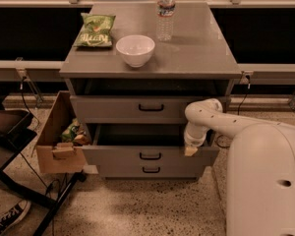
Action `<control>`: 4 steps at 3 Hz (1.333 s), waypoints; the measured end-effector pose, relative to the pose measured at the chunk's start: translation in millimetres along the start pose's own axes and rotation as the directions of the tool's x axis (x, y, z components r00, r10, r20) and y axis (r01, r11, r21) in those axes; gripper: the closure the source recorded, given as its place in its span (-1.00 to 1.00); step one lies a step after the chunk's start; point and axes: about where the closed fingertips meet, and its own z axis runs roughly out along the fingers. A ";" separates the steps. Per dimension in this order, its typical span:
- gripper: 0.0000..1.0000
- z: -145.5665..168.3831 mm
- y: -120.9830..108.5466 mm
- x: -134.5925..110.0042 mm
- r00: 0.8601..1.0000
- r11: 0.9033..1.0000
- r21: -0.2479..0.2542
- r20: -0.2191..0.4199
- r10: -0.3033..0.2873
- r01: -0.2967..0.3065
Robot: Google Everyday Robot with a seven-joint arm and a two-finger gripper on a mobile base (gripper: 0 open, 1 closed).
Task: Open middle drawer
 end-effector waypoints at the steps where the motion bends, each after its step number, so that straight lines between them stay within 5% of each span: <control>1: 0.20 0.0 0.0 0.0 1.000 1.000 0.000 0.000 0.000 0.000; 3: -0.89 0.1 0.1 0.0 1.000 1.000 0.000 0.000 0.000 0.000; 4: -1.00 0.1 0.1 0.0 1.000 1.000 0.000 0.000 0.000 0.000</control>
Offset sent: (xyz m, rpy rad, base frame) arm 0.0000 0.0000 0.0000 0.0000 0.0000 0.0000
